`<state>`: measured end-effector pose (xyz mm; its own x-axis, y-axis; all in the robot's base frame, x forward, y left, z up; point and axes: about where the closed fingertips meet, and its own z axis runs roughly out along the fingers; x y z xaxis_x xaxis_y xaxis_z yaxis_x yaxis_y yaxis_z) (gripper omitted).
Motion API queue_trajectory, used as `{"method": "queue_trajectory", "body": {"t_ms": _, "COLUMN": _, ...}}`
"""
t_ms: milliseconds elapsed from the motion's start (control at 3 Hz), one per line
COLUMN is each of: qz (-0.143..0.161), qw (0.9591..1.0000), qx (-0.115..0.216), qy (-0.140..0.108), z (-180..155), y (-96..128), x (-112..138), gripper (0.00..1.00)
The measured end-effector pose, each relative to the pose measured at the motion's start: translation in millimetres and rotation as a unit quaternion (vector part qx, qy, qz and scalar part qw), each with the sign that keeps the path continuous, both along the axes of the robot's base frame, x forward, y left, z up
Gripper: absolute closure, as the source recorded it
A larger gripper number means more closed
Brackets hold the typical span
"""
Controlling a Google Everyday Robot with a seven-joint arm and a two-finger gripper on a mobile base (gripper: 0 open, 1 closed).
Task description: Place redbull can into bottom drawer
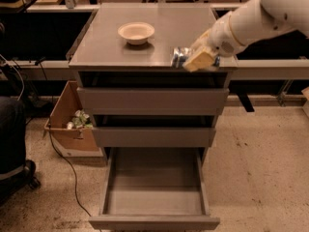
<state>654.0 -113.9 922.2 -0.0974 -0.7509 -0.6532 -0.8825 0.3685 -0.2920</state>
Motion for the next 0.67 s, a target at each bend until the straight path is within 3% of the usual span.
{"method": "queue_trajectory", "body": {"t_ms": 333, "qz": 0.01, "qw": 0.999, "qx": 0.006, "qy": 0.044, "z": -30.5, "y": -4.9, "x": -39.5, "gripper": 1.0}}
{"method": "queue_trajectory", "body": {"t_ms": 667, "qz": 0.015, "qw": 0.9987, "qx": 0.005, "qy": 0.047, "z": -35.0, "y": -0.8, "x": -40.6, "gripper": 1.0}}
